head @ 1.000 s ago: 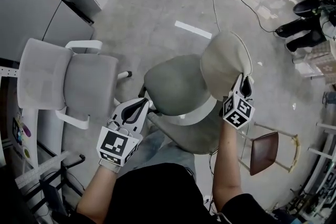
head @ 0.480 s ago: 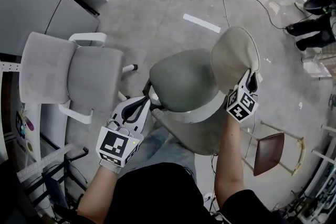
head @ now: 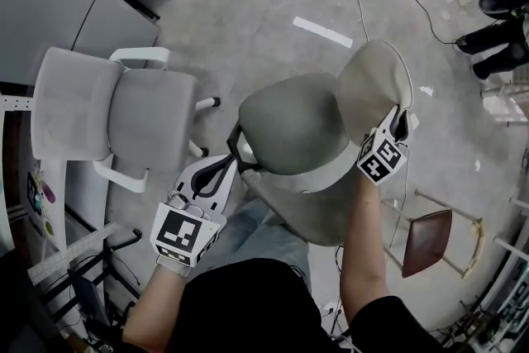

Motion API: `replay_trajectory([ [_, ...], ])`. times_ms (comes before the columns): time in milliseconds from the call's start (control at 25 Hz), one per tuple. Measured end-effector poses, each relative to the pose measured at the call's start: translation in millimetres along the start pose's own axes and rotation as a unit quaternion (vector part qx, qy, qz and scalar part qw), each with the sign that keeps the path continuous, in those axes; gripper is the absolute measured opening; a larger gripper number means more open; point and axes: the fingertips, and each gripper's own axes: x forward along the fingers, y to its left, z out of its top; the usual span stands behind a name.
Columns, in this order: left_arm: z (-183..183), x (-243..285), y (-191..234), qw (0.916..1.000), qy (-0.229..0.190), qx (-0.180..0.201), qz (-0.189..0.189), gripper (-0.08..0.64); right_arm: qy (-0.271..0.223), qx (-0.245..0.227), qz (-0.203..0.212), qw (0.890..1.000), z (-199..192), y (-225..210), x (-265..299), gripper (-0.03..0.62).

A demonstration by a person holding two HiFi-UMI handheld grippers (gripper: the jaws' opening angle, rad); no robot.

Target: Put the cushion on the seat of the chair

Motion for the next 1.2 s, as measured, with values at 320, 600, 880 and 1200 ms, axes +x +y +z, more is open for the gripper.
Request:
replay_trajectory([
  [320,-6.9,2.3,2.3,1.0000,0.005,-0.006,0.004,0.012,-0.004,-0.012,-0.008,1.000,-9.3,7.2,3.2,0.069],
  [600,-7.9,1.8,6.1,0.9999,0.000,-0.014,0.010,0.012,-0.001,-0.014,-0.001,1.000,-10.5,16.9,-1.2,0.069],
  [880,-3.8,-0.6,5.5,0.9996,-0.011,-0.022,0.015,0.012,0.001,-0.031,0.030,0.999,-11.7,41.2,-16.2,0.069],
  [1200,-9.5,-12.6,5.5,0.9989,-0.018,-0.034,0.027,0.012,0.007,-0.048,0.074,0.996,-15.8,81.3,-36.8,0.069],
])
